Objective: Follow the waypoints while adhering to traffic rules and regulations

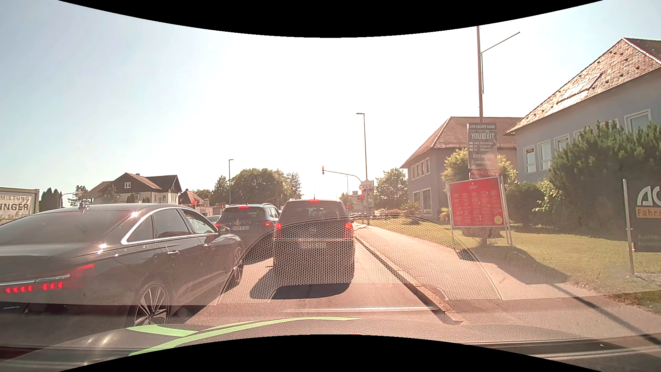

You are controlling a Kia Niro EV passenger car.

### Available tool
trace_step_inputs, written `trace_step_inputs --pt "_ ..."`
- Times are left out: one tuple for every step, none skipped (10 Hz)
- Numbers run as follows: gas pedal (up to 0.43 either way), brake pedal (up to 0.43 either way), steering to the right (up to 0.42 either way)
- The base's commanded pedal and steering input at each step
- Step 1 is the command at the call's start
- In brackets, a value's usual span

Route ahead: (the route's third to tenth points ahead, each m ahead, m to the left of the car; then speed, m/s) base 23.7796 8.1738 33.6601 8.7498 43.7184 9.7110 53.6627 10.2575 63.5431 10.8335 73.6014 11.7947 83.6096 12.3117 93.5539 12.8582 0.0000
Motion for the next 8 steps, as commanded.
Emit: trace_step_inputs --pt "0.000 0.360 -0.003" --pt "0.000 0.360 -0.003" --pt "0.000 0.360 -0.003" --pt "0.000 0.360 -0.002" --pt "0.000 0.360 -0.002" --pt "0.000 0.360 -0.003" --pt "0.000 0.360 -0.003" --pt "0.000 0.360 -0.003"
